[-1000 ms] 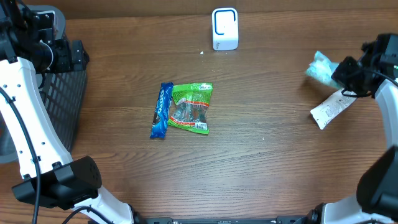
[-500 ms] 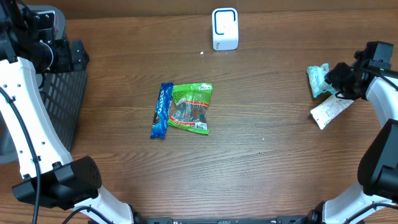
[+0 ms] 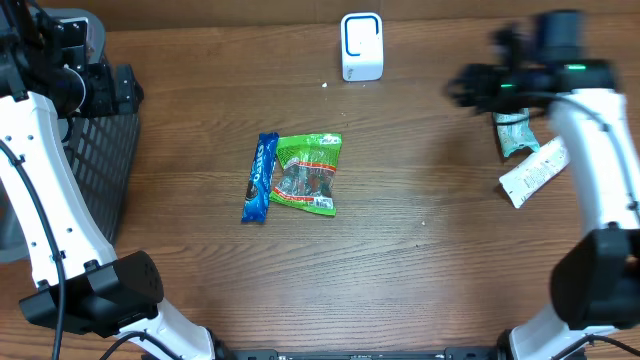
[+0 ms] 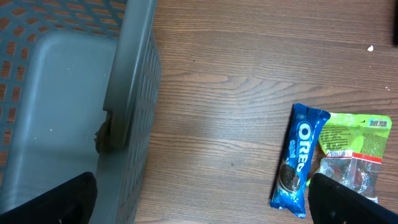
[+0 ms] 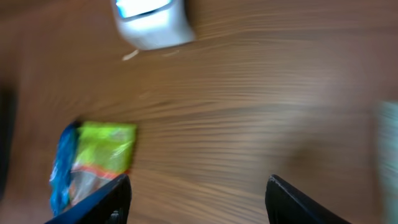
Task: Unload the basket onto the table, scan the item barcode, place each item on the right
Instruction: 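Reach the right gripper toward the green snack bag and grasp it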
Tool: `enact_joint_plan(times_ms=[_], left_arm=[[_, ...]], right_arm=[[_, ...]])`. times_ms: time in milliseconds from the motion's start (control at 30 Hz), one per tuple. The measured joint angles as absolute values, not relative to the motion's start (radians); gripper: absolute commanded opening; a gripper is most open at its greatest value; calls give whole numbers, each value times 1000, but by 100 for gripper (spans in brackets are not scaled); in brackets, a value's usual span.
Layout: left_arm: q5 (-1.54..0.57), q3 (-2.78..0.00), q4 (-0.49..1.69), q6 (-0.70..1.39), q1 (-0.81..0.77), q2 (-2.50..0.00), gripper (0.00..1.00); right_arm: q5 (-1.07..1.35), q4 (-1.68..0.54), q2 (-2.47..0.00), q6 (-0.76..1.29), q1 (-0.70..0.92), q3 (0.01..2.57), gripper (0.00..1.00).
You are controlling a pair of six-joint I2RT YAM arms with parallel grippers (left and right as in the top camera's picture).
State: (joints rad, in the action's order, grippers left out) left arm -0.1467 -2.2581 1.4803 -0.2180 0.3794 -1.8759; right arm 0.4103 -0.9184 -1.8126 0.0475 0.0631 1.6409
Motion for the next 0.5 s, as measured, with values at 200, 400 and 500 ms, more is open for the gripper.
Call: enact_joint_plan(times_ms=[200,400,500], left_arm=[[-147,-2258,1480,-218,379,-1876,100],[-146,-2258,1480,-218,379,-1876,100],[-146,-2258,1480,-218,379,-1876,100]], right_arm=[[361,-786,-1840,49,379,1641,69],[347,-664,-1951,127,523,1641,68],[352,-632,-2024,172,558,1641,63]])
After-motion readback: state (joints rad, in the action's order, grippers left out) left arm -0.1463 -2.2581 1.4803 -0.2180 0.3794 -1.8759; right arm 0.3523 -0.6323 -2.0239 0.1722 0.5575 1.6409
